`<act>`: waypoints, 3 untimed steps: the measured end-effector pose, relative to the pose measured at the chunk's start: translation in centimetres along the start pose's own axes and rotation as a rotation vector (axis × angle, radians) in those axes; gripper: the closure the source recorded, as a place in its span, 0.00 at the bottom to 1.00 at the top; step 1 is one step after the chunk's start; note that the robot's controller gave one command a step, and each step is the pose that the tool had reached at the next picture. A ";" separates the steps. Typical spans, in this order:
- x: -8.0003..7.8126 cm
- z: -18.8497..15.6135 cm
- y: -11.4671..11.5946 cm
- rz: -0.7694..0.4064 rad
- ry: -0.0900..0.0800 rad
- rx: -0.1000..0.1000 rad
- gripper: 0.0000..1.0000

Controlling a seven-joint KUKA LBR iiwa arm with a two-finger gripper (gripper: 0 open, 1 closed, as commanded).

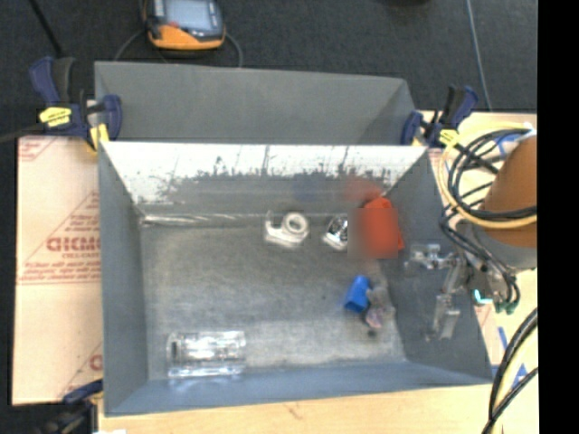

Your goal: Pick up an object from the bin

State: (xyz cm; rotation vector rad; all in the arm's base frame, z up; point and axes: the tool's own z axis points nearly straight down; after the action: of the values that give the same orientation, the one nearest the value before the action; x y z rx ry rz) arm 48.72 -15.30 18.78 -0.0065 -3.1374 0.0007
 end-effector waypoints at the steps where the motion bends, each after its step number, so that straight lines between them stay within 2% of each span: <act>1: -5.7 11.4 1.9 -0.686 -0.019 0.007 0.00; 2: -5.6 8.6 3.7 -1.065 -0.010 0.005 0.00; 3: -6.9 8.7 4.3 -1.102 -0.009 0.005 0.00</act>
Offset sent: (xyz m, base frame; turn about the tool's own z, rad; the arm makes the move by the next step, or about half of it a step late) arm 0.0521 0.0188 -0.1178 -0.6887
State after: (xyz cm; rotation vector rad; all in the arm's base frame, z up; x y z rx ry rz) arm 55.62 -11.05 10.06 1.6421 -2.6842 0.0043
